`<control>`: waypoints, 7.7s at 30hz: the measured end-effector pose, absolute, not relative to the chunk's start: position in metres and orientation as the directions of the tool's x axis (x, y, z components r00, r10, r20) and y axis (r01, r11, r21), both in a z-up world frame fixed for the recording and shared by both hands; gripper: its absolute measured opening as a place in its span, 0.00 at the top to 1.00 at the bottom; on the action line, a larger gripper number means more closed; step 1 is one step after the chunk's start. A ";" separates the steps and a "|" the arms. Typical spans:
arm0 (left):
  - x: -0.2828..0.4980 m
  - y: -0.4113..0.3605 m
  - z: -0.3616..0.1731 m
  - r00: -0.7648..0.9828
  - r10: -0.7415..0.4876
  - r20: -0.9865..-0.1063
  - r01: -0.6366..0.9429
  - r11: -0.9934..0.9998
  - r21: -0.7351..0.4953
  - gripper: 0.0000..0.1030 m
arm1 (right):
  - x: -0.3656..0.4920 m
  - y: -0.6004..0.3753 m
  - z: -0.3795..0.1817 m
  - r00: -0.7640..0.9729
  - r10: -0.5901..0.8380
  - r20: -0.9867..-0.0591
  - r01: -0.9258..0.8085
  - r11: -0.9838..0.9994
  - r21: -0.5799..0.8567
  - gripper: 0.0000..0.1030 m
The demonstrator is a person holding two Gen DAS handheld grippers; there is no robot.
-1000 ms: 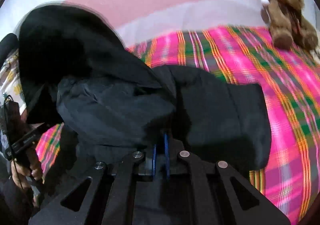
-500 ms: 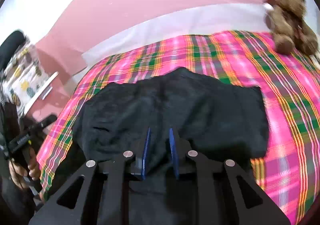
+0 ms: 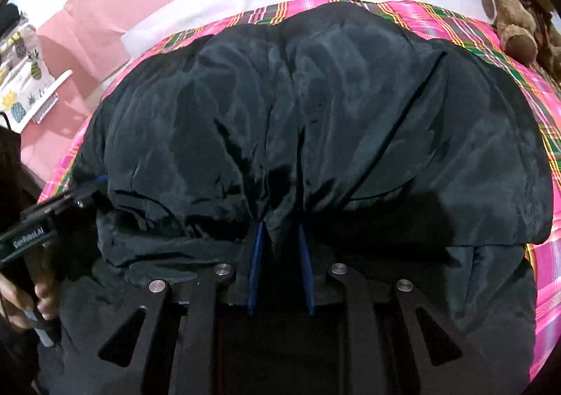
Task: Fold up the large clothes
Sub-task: 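Fold the hem up toward the collar with both tools, then press the folded hem flat onto the jacket body with both tools, then lift both tools back off the folded black jacket, then grasp the folded jacket edge with both tools and lift it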
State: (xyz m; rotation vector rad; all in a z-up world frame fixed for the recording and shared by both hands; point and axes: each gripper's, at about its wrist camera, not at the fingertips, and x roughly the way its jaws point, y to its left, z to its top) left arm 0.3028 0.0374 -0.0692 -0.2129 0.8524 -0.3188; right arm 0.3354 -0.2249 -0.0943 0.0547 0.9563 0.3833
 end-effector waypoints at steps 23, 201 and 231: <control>0.327 0.051 -0.059 0.667 -0.077 -0.741 0.029 0.997 -0.077 0.56 | 0.385 -0.272 -0.075 0.607 0.253 -0.753 -0.192 0.967 0.170 0.78; 0.031 0.097 -0.084 0.661 -0.147 -0.735 -0.030 0.975 -0.222 0.30 | 0.091 -0.433 -0.098 0.624 0.234 -0.746 0.092 0.925 0.368 0.45; -0.040 0.126 0.018 0.801 -0.247 -0.546 0.049 0.935 -0.351 0.84 | 0.006 -0.410 0.003 0.748 0.452 -0.485 -0.123 0.813 0.569 0.88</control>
